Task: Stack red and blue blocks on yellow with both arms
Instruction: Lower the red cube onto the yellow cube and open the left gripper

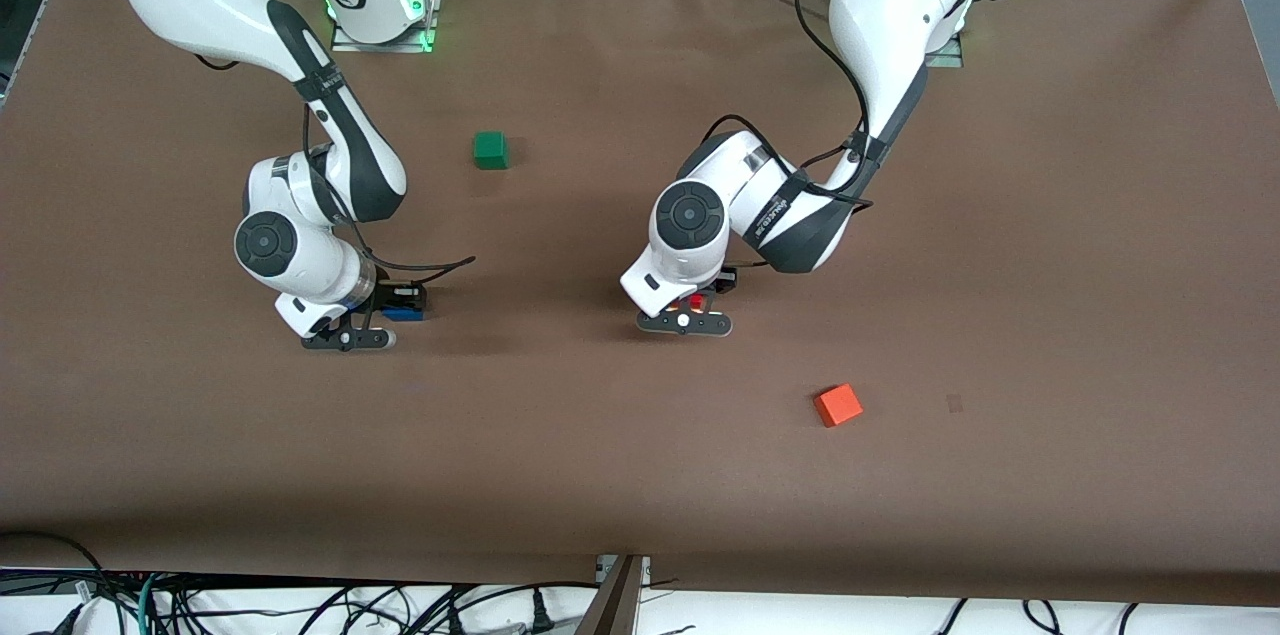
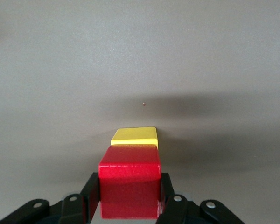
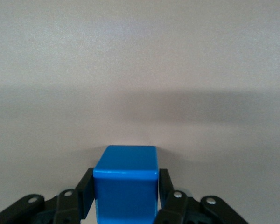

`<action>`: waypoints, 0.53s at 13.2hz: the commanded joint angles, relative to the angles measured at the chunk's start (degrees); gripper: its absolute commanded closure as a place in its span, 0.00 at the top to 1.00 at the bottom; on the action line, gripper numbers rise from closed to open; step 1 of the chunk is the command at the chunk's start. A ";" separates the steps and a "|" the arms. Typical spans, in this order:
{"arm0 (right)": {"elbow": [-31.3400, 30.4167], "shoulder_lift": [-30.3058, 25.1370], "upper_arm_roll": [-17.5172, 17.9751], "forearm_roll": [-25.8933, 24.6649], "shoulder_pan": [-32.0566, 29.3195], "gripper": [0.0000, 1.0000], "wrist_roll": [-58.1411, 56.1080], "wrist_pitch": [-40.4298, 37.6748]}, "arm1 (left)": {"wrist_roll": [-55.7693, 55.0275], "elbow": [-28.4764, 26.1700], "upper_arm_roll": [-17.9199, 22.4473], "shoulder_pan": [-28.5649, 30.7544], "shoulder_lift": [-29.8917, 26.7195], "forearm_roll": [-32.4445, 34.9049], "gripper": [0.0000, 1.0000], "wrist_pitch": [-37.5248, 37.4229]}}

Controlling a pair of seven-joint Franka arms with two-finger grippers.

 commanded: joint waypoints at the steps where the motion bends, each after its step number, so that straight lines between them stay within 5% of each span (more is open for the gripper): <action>1: -1.39 -1.55 0.17 -0.40 -0.33 0.59 -0.33 -0.61 | -1.09 2.64 0.13 -0.51 1.21 1.54 0.00 -1.14; 4: -1.39 -1.64 0.17 -0.40 -0.33 0.46 -0.33 -0.70 | -1.26 3.08 0.13 -0.42 1.56 1.45 0.00 -0.35; 7: -0.69 -2.60 0.35 -0.48 -0.33 0.43 -0.50 -2.44 | -1.88 3.08 0.13 -0.42 1.74 1.45 0.00 -0.08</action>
